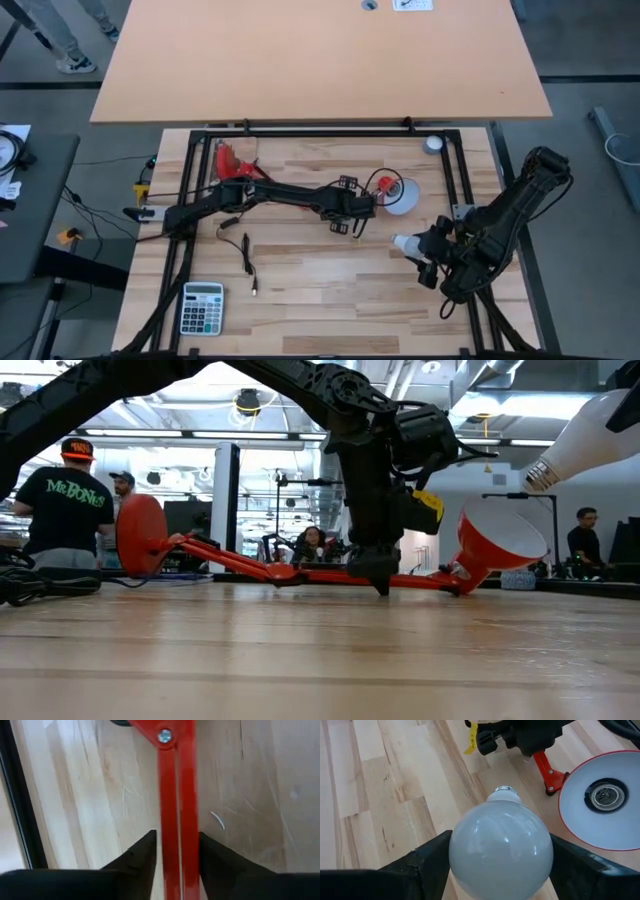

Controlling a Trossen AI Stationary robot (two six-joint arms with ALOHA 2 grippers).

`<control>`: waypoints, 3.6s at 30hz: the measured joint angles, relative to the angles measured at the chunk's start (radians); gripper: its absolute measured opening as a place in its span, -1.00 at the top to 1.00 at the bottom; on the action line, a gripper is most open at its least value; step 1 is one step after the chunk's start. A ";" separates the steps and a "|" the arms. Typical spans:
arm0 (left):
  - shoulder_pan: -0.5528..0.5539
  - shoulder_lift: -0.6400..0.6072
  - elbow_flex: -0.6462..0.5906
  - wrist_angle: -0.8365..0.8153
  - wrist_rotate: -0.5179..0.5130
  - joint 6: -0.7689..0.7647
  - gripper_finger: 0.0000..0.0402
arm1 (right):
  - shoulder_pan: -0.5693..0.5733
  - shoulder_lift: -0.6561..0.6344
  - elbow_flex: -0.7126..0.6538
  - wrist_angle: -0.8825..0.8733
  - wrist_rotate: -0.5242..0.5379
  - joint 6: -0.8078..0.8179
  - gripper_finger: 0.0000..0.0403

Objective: Screw lightbulb
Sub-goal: Remove the lightbulb from the lamp

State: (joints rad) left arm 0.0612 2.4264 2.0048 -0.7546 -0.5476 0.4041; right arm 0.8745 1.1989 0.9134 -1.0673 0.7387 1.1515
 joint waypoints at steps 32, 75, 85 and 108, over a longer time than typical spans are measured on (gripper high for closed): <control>-0.053 -0.014 0.350 -0.367 -0.268 -0.156 0.68 | 0.000 0.000 -0.041 0.038 -0.002 0.000 -0.43; -0.093 -0.153 0.343 -0.440 -0.362 -0.233 0.68 | -0.524 0.000 -0.534 0.547 0.055 -0.113 -0.48; -0.094 -0.153 0.343 -0.439 -0.362 -0.234 0.68 | -0.524 -0.004 -0.457 0.482 0.072 -0.179 -0.92; -0.152 -0.320 0.349 -0.401 -0.367 -0.245 0.68 | -0.591 0.143 -0.476 1.975 0.112 -1.409 -0.91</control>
State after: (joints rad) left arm -0.0905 2.1061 2.3535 -1.1557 -0.9142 0.1593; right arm 0.2834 1.3416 0.4370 0.9080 0.8502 -0.2572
